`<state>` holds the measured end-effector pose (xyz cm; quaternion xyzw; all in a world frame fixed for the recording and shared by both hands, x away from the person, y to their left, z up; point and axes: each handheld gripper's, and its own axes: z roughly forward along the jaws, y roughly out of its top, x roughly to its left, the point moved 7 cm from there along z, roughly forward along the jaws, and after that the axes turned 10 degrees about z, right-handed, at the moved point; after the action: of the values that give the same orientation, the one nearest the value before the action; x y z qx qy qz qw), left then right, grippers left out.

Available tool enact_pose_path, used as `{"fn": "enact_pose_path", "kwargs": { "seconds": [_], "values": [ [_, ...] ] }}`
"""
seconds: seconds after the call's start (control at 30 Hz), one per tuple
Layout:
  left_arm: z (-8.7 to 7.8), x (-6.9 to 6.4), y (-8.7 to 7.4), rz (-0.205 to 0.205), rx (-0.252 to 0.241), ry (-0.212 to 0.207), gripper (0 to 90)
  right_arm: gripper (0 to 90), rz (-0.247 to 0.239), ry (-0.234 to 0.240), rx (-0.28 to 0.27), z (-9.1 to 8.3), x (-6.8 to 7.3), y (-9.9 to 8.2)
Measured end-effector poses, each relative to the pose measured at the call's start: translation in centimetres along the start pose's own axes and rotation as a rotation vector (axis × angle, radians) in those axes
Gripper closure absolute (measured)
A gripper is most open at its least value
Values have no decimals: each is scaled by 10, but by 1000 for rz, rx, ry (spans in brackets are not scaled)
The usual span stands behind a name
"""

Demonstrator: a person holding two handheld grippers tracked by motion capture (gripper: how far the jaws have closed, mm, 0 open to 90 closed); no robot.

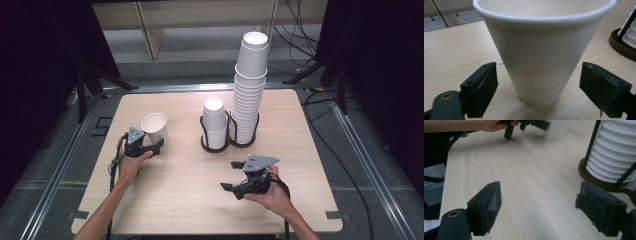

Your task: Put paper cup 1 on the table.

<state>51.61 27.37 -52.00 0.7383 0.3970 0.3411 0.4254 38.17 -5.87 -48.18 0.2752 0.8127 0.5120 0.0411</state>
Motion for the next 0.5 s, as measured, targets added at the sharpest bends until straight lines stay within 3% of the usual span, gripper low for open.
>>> {"fn": "enact_pose_path", "kwargs": {
  "seconds": [0.03,0.07,0.1,0.2,0.4,0.43,0.5],
  "values": [
    [0,0,0,0,0,0,147,197,0,0,0,0,0,0],
    [-5,0,-1,-35,4,-3,147,196,-11,-9,-4,0,-2,0],
    [-8,0,0,-40,-3,-8,147,196,-9,-9,-4,0,-2,0],
    [-17,-6,1,-14,-2,-18,148,196,-9,-7,-6,-1,-2,1],
    [-35,-14,1,-4,-1,-27,148,196,10,-18,-9,-4,-3,2],
    [-43,-16,2,-5,-21,-24,148,196,19,-21,-19,-4,-4,3],
    [-52,-21,3,-8,-24,-47,148,196,15,-39,-26,-6,-8,4]
  ]
}}
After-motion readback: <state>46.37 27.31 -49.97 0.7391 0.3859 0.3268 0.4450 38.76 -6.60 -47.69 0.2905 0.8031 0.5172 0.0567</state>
